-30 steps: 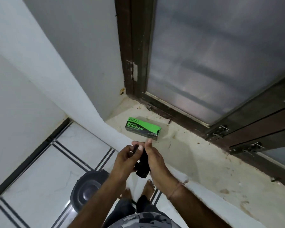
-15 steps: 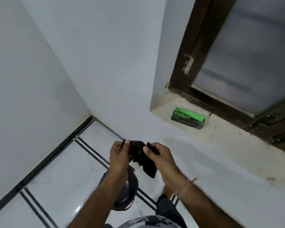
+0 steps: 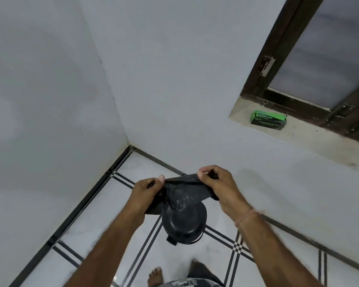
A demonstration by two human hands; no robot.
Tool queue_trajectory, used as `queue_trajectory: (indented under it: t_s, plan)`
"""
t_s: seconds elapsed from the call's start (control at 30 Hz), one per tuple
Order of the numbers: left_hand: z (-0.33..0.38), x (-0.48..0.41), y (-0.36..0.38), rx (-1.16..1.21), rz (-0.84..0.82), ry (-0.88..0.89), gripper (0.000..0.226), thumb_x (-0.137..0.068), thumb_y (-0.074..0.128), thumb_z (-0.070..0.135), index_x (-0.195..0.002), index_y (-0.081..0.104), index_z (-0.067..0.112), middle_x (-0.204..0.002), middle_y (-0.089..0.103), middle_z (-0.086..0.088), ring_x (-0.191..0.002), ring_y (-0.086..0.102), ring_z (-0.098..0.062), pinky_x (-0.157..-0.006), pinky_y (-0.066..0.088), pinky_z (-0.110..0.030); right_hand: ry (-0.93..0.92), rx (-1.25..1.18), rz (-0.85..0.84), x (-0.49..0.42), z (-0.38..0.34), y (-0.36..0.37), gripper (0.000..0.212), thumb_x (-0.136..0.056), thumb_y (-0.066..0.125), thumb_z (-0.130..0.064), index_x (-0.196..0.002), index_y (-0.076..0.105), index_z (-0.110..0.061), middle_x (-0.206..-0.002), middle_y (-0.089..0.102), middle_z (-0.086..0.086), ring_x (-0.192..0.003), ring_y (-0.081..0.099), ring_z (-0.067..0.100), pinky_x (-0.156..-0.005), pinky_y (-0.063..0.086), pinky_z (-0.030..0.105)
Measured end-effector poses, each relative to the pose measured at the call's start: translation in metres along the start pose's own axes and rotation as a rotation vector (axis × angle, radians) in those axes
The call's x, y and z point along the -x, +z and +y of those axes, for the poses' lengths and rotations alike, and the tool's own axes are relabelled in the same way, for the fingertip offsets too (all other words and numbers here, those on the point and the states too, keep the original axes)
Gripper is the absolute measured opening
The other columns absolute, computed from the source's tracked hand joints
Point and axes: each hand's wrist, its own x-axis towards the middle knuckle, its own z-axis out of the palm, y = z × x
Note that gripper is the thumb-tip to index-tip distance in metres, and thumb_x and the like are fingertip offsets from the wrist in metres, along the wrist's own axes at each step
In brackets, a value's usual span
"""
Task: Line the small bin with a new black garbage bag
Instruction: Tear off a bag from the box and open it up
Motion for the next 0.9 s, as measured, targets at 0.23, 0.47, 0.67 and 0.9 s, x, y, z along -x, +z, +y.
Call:
queue_trajectory:
  t_s: [0.23, 0.47, 0.67, 0.9]
  plan:
    - [-0.013, 0.049, -0.017, -0.217, -0.102, 0.077, 0.043, -0.099, 0.053, 0.061, -0.108, 0.063, 0.020, -0.088, 0.074, 0.002, -0.070, 0.061, -0.007, -0.055, 0.044, -0.019, -0.017, -0.012, -0.065, 0.059, 0.007, 0.024, 0.004, -0.092, 0.079, -0.013, -0.092, 0.076, -0.011, -0.082, 0.076, -0.001, -0.075, 0.073, 0.010, -0.061, 0.057, 0.022]
    - [-0.035, 0.077, 0.000, -0.154, -0.287, 0.246, 0.032, -0.102, 0.064, 0.029, -0.086, 0.063, 0.001, -0.072, 0.067, -0.006, -0.061, 0.061, -0.013, -0.054, 0.047, -0.021, -0.047, -0.122, -0.028, 0.098, 0.019, 0.020, 0.023, -0.090, 0.081, -0.012, -0.105, 0.072, 0.002, -0.089, 0.075, 0.007, -0.078, 0.073, 0.014, -0.065, 0.057, 0.020]
    - [-0.064, 0.096, -0.038, -0.204, -0.229, 0.250, 0.035, -0.102, 0.062, 0.034, -0.094, 0.063, 0.000, -0.081, 0.068, -0.010, -0.075, 0.062, -0.024, -0.060, 0.048, -0.026, -0.013, -0.140, 0.122, 0.124, 0.040, 0.032, 0.018, -0.091, 0.081, -0.015, -0.100, 0.070, -0.004, -0.087, 0.075, 0.006, -0.081, 0.071, 0.019, -0.067, 0.058, 0.024]
    - [-0.037, 0.095, -0.047, -0.140, -0.381, 0.257, 0.037, -0.100, 0.065, 0.035, -0.099, 0.068, -0.002, -0.086, 0.072, -0.020, -0.078, 0.069, -0.028, -0.073, 0.057, -0.036, -0.048, -0.160, 0.066, 0.145, 0.037, 0.084, 0.016, -0.093, 0.080, -0.021, -0.093, 0.072, -0.008, -0.082, 0.077, 0.005, -0.078, 0.075, 0.018, -0.069, 0.059, 0.027]
